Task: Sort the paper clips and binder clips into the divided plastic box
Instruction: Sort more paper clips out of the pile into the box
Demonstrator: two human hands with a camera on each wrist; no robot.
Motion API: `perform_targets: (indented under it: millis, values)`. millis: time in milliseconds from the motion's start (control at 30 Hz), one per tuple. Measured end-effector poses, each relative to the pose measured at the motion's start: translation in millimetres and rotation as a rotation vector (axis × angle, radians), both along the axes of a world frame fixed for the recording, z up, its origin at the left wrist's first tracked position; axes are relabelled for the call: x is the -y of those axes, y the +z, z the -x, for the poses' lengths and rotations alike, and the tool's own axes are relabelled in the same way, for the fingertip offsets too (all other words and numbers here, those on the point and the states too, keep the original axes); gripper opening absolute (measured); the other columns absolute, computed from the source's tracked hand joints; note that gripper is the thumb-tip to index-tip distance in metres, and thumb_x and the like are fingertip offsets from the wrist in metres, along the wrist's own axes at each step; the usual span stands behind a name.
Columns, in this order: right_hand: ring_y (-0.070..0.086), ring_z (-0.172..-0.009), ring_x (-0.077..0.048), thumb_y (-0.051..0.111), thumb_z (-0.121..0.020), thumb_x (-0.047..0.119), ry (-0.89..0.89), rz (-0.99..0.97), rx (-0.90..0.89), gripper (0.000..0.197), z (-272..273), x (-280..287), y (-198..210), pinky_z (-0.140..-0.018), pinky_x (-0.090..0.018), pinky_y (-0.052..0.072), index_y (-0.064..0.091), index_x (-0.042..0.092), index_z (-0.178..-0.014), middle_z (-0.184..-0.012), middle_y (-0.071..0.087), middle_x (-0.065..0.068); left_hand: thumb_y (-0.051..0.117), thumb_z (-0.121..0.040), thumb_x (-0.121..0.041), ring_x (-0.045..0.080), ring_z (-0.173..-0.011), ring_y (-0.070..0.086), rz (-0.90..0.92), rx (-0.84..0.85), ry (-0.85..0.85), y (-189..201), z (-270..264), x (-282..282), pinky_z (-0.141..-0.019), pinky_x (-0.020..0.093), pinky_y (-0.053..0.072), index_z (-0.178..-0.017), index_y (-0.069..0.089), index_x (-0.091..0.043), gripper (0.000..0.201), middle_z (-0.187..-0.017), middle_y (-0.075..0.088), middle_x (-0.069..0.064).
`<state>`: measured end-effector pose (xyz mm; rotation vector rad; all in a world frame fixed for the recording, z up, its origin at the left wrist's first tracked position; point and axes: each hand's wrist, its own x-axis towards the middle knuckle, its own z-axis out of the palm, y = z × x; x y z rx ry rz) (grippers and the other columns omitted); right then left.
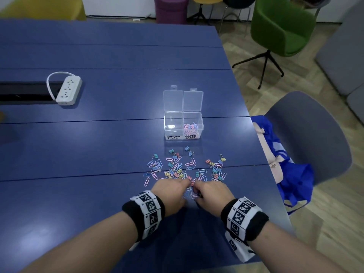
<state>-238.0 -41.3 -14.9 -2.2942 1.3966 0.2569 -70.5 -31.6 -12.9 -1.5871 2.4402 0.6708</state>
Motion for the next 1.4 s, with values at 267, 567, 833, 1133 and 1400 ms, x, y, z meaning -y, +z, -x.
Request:
perform_targets:
  millis: [267, 567, 833, 1133, 1400]
  values:
    - [0.062, -0.093, -0.037, 0.045, -0.089, 0.021, 0.023, 0.018, -0.091, 0.02, -8, -4, 0, -0.065, -0.035, 0.035, 0.053, 0.011, -0.104, -0.102, 0.068, -0.013, 0.054, -0.09, -0.028, 0.025, -0.109, 0.057, -0.003, 0.039, -0.053, -3, 7, 10, -0.084, 0.036, 0.044, -0.112, 0.049, -0.019, 0.025, -0.117, 0.06, 0.001]
    - [0.057, -0.079, -0.029, 0.045, -0.089, 0.024, -0.264, -0.074, 0.165, 0.008, 11, -3, 4, -0.069, -0.033, 0.041, 0.049, 0.02, -0.084, -0.079, 0.062, -0.002, 0.054, -0.083, -0.029, 0.023, -0.092, 0.058, -0.038, 0.028, -0.006, 4, 0, 19, -0.074, 0.031, 0.041, -0.093, 0.049, -0.023, 0.013, -0.096, 0.062, -0.004]
    - [0.039, -0.054, -0.011, 0.053, -0.09, 0.011, -0.707, -0.342, 0.613, 0.018, 39, 11, -4, -0.054, -0.023, 0.035, 0.048, 0.018, -0.074, -0.065, 0.049, 0.004, 0.052, -0.077, -0.035, 0.018, -0.077, 0.054, -0.012, -0.029, 0.186, 1, -25, 14, -0.062, 0.026, 0.034, -0.083, 0.044, -0.027, 0.013, -0.079, 0.057, -0.01]
    - [0.037, -0.049, -0.013, 0.027, -0.087, -0.01, -1.025, -0.86, 1.249, 0.031, 27, 12, 7, -0.043, -0.023, 0.026, 0.055, 0.003, -0.083, -0.06, 0.044, -0.003, 0.054, -0.085, -0.041, 0.017, -0.1, 0.059, 0.017, -0.013, 0.032, 3, -15, 8, -0.078, 0.03, 0.043, -0.111, 0.05, -0.027, 0.029, -0.106, 0.062, -0.01]
    - [0.049, -0.062, -0.018, 0.048, -0.09, 0.017, -0.404, -0.362, 0.411, 0.013, 0, 9, 11, -0.059, -0.027, 0.043, 0.049, 0.021, -0.077, -0.065, 0.05, 0.006, 0.063, -0.075, -0.057, 0.019, -0.102, 0.058, 0.067, 0.042, 0.1, 3, -19, 18, -0.079, 0.031, 0.043, -0.111, 0.047, -0.026, 0.05, -0.111, 0.061, -0.008]
